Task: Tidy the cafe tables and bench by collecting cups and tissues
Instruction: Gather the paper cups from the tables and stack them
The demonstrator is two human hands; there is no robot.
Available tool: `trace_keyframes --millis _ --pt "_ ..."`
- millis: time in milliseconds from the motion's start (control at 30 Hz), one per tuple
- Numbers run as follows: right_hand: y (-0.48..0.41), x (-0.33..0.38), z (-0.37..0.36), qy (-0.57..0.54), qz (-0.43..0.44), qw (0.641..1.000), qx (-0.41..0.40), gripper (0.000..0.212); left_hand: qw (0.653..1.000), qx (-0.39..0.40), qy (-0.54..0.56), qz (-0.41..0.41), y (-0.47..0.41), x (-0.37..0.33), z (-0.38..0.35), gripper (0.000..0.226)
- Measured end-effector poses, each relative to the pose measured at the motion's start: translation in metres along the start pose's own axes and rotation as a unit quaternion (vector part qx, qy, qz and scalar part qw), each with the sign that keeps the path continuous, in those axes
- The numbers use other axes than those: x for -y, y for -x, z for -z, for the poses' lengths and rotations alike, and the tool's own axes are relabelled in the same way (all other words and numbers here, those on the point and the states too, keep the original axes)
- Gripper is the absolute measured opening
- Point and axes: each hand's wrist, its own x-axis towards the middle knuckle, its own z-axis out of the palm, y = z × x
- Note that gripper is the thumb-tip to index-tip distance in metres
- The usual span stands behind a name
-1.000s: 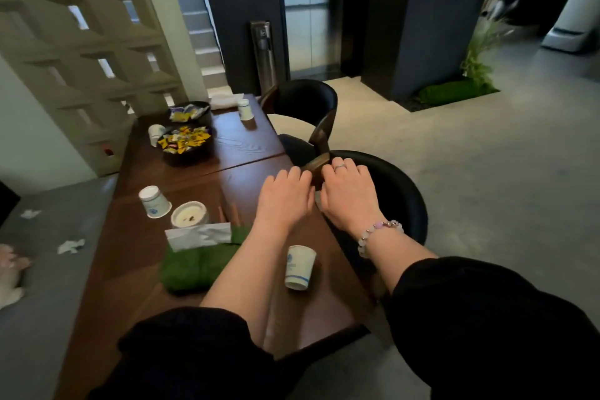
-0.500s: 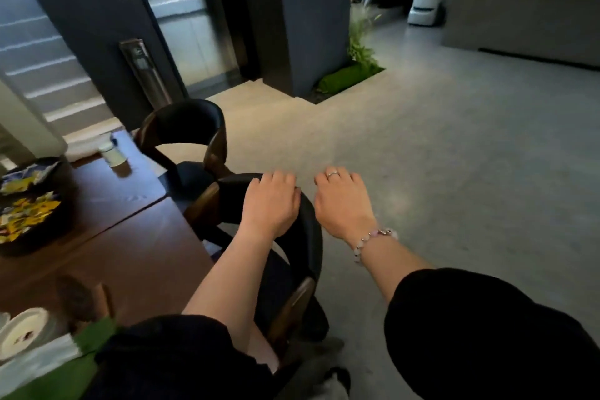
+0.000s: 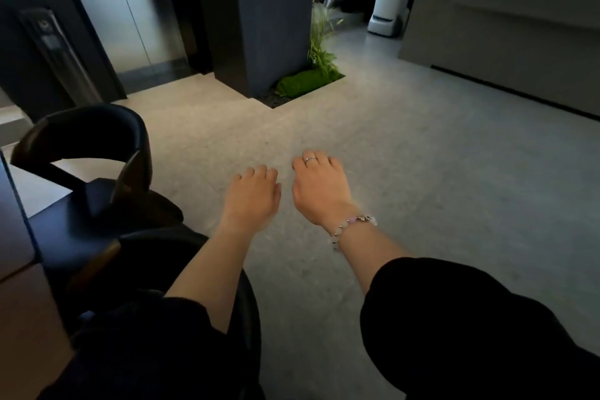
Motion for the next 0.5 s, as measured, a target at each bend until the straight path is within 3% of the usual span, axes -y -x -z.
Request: trace_keyframes --millis 200,500 --pt "-0.067 -0.004 -0.030 -0.019 0.029 0.999 0.022 0.035 0.999 0.016 -0.016 0.046 -0.047 0.034 -0.020 0.033" --pt "-0.192 0.031 -0.079 -0.038 0.177 0.983 0.024 0.032 0.978 0.047 -0.041 0.197 -0.092 0.116 -0.066 0.032"
